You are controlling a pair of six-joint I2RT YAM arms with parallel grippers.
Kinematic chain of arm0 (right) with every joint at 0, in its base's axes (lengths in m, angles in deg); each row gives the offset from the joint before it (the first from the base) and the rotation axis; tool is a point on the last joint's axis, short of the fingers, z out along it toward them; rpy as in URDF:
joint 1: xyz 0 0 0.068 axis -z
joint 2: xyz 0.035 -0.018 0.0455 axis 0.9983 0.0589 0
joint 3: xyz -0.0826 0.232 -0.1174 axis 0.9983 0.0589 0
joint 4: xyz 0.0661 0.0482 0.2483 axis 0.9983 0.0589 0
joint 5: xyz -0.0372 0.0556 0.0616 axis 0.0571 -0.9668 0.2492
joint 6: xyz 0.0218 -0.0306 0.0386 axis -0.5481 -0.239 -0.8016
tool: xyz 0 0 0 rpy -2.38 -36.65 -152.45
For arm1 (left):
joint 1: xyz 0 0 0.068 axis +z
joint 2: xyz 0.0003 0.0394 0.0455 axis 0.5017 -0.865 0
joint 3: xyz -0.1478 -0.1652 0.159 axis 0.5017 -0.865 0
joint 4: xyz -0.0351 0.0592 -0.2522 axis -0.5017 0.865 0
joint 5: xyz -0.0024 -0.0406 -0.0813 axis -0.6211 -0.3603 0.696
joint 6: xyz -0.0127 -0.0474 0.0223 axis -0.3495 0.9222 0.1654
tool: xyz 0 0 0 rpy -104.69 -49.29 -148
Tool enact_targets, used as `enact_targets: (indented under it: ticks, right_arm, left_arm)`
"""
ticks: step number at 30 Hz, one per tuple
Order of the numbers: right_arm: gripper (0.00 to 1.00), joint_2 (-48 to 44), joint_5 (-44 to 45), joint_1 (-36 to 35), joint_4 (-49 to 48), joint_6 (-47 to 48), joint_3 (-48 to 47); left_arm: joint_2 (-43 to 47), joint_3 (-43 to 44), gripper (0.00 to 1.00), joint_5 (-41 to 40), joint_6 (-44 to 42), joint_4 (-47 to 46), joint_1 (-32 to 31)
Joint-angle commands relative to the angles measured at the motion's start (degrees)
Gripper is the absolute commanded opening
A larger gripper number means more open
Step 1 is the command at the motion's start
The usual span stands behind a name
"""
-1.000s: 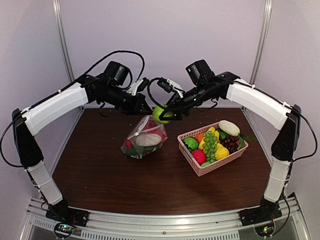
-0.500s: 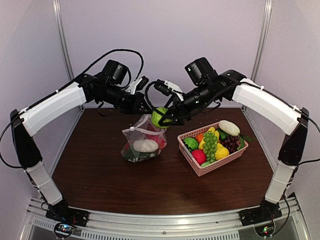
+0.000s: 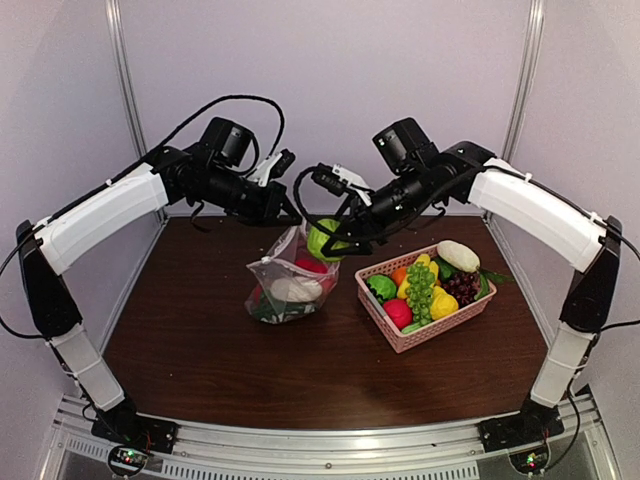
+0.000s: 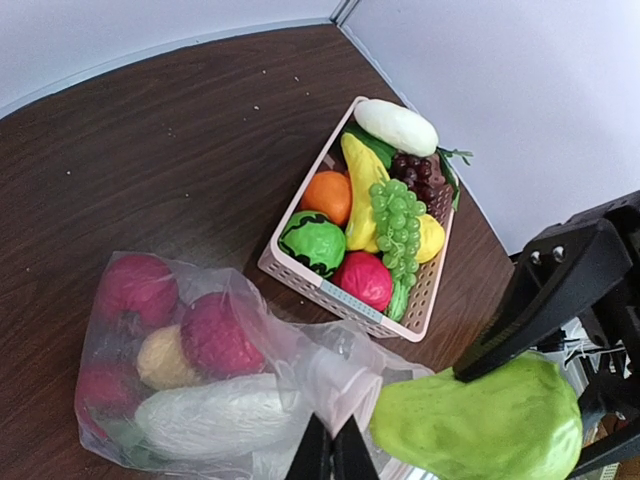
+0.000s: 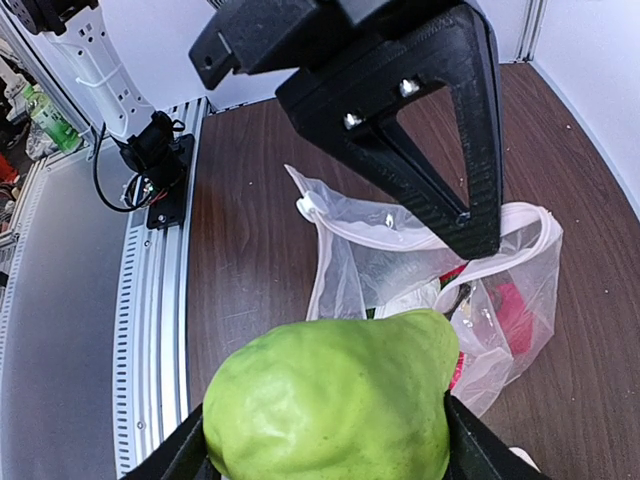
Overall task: Place the food in the zip-top bag and seal the zipper
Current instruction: Place the fake fruit in the zipper food storage bag.
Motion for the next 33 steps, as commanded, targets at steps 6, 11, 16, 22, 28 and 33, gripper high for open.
enact_targets:
  ticks: [6, 11, 16, 22, 28, 33]
  right_arm:
    - [0.52, -8.8, 2.4, -0.8, 2.4, 0.9, -1.8]
    - [0.53, -9.7, 1.0, -1.1, 2.9, 1.4, 1.1]
    - [0.53, -7.1, 2.0, -1.9, 2.7, 0.7, 2.7]
    - [0.52, -1.1, 5.3, -1.9, 1.8, -1.6, -1.2]
    - [0.53, 7.7, 11.3, -1.9, 1.4, -6.8, -9.6]
    - [0.63, 12.0, 14.2, -1.9, 0.8, -9.1, -13.9]
  left_arm:
    - [1.5, -0.7, 0.00, -1.1, -0.6, -1.8, -0.1]
    - [1.0, -0.4, 0.00, -1.0, -0.6, -1.8, -0.1]
    - [1.1, 0.0, 0.00, -0.4, -0.4, -1.8, -0.1]
    - [2.3, -0.9, 0.00, 1.7, 0.0, -2.4, -0.1]
    - [3.1, -1.9, 0.00, 3.5, 0.0, -3.1, -0.1]
    - [3.6, -2.6, 0.00, 3.9, -0.1, -3.0, -0.1]
